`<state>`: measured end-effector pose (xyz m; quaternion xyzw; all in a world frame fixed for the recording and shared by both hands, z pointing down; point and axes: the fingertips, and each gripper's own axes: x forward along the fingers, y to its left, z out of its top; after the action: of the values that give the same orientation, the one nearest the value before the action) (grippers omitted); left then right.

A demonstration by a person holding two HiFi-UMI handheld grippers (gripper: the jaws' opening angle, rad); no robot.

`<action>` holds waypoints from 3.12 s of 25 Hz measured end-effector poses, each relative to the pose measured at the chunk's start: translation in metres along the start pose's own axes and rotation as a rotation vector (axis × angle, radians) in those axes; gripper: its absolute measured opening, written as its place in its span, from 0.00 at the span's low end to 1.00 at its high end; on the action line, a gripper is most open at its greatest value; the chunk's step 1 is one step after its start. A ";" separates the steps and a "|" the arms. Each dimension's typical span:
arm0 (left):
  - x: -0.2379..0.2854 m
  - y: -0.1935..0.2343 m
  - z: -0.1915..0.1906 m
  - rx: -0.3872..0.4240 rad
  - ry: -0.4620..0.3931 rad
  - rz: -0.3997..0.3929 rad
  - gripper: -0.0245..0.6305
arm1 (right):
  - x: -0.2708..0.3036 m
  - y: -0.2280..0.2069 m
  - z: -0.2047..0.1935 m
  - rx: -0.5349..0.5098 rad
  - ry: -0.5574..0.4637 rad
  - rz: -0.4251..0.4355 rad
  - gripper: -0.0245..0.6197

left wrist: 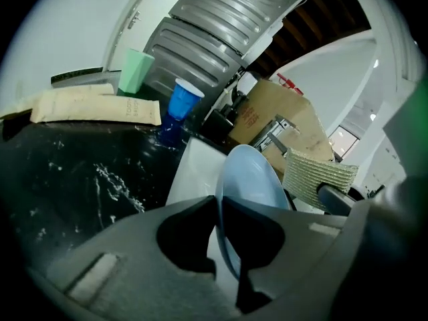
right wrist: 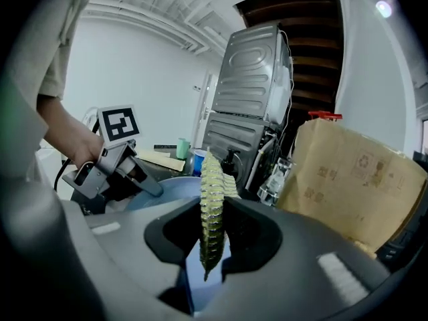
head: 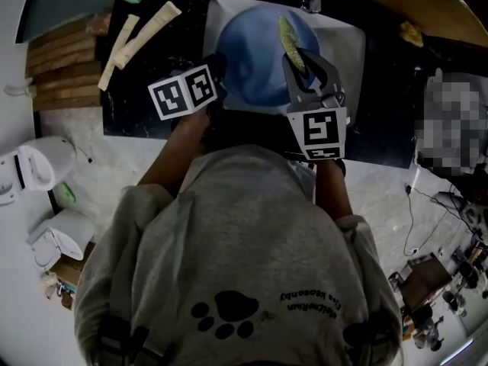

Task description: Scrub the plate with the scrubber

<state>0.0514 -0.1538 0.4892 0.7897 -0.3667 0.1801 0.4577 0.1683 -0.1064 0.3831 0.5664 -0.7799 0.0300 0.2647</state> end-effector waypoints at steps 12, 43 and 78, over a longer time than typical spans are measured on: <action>-0.075 0.031 0.028 0.049 -0.165 -0.015 0.07 | 0.013 0.063 0.053 -0.243 -0.013 0.081 0.16; -0.124 0.103 0.011 -0.119 -0.291 0.052 0.07 | 0.092 0.197 0.039 -0.700 0.154 0.380 0.15; -0.131 0.103 0.011 -0.088 -0.388 0.100 0.07 | 0.002 0.260 0.012 -0.293 0.383 0.969 0.15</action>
<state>-0.1131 -0.1412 0.4636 0.7695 -0.4944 0.0311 0.4031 -0.0709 -0.0196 0.4399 0.0832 -0.8857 0.1422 0.4341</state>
